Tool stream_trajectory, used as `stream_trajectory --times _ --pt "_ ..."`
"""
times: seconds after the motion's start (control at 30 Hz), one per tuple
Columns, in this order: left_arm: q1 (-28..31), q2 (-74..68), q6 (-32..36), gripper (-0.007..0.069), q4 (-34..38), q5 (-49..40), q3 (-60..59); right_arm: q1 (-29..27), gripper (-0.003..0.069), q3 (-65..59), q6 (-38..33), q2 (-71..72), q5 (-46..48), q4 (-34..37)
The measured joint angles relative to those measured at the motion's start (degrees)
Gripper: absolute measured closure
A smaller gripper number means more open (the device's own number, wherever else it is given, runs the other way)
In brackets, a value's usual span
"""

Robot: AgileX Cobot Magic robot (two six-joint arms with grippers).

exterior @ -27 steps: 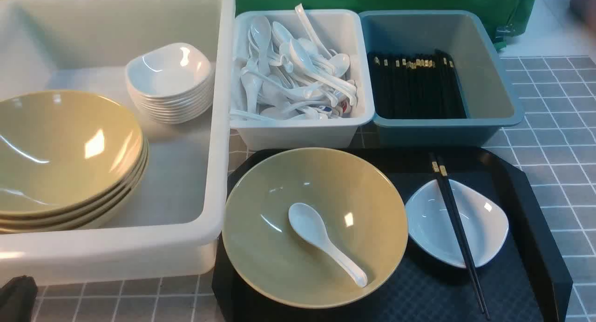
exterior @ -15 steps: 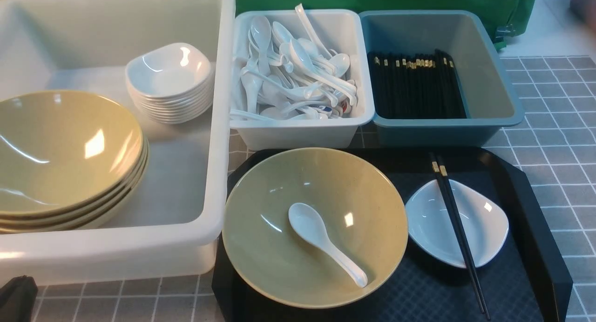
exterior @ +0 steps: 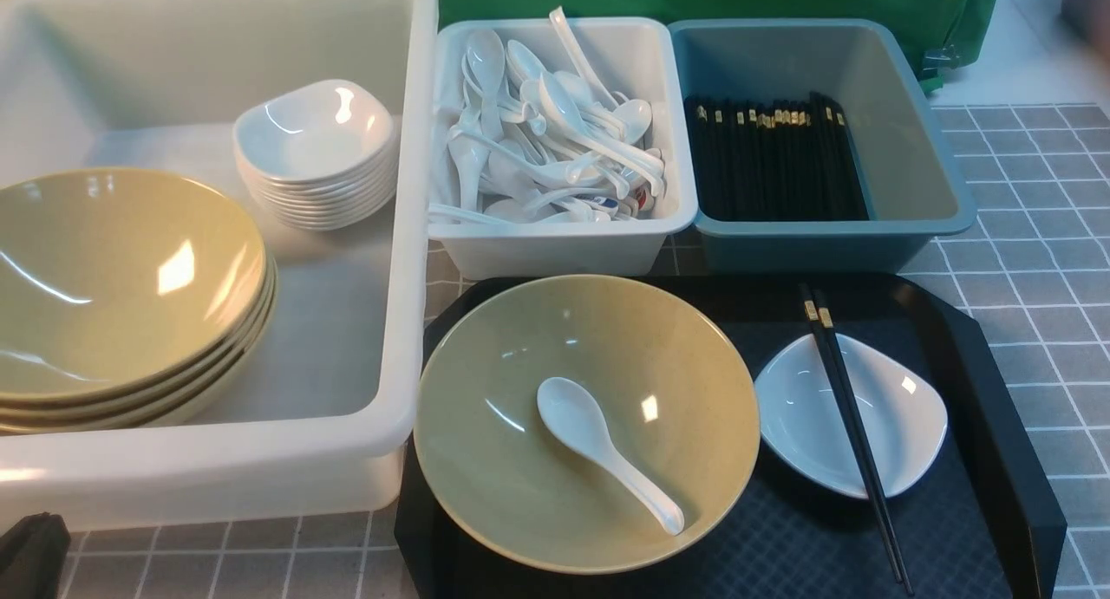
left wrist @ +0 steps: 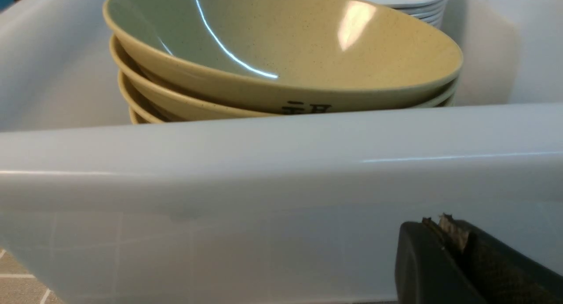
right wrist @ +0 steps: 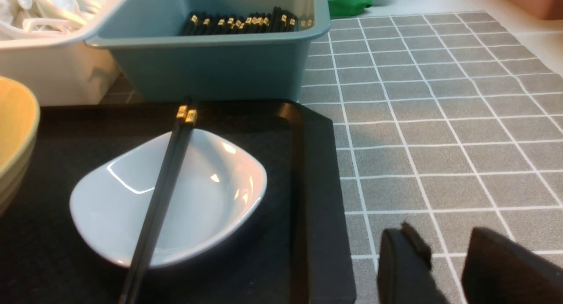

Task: On grey table put chopsticks spoon bowls plates into blue grey white boxes.
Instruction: 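Move the grippers toward the tableware on the black tray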

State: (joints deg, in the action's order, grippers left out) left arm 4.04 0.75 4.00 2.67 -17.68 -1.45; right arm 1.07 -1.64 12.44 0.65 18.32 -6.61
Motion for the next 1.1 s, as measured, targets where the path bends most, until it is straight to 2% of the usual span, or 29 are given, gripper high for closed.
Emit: stream_trajectory --times 1.1 --pt "0.00 0.00 0.00 0.0636 -1.29 0.33 0.00 0.00 0.0421 0.00 0.00 0.00 0.00 0.00"
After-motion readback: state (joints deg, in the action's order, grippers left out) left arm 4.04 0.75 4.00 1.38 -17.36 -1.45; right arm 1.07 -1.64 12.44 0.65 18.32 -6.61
